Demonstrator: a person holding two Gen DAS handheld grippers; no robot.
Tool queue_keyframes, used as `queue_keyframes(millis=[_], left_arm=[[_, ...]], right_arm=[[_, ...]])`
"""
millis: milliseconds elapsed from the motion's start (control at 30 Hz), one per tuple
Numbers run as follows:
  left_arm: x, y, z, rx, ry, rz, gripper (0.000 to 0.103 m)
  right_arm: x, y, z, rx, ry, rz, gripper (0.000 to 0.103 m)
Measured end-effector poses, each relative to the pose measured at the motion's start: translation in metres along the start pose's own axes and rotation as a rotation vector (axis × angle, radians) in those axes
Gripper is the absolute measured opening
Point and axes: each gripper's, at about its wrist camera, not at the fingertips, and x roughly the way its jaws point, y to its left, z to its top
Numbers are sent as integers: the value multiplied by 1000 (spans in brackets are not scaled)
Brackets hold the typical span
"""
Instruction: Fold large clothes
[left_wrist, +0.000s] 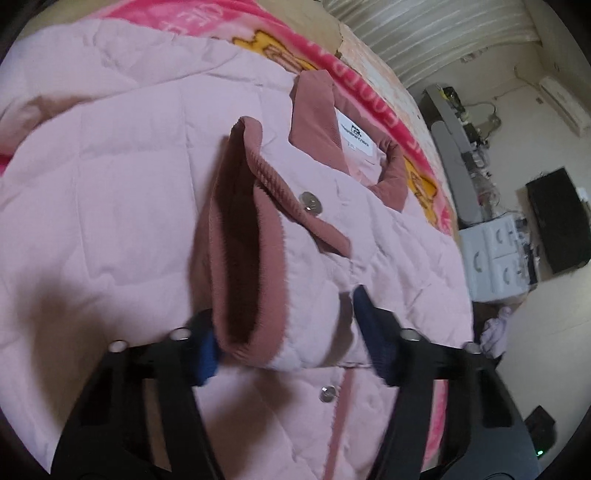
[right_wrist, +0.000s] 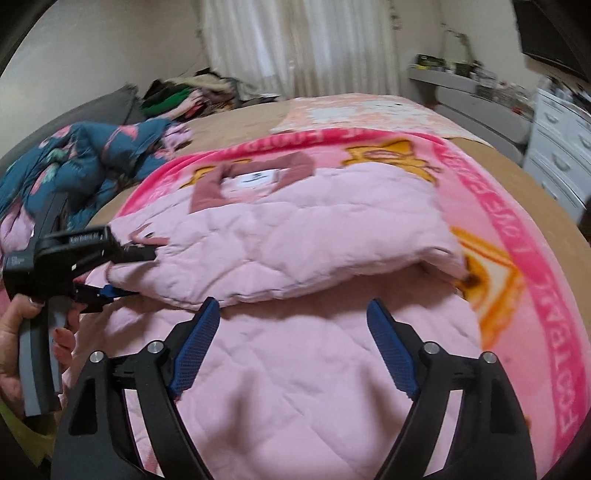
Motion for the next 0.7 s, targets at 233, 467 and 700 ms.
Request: queue_keyframes(millis=[233,467,700], left_arm=[[-30,-46,4,213,-114,27,14],[-114,-126,44,451,-307,-17,13],[-120,-99,56,519,-385,120,13]], right_arm=[[-16,-33,-6,114,-23,-49,75],[-32,-55,-7,180,-61,-85,75],[-30,-60,-3,208,-88,-109,75]])
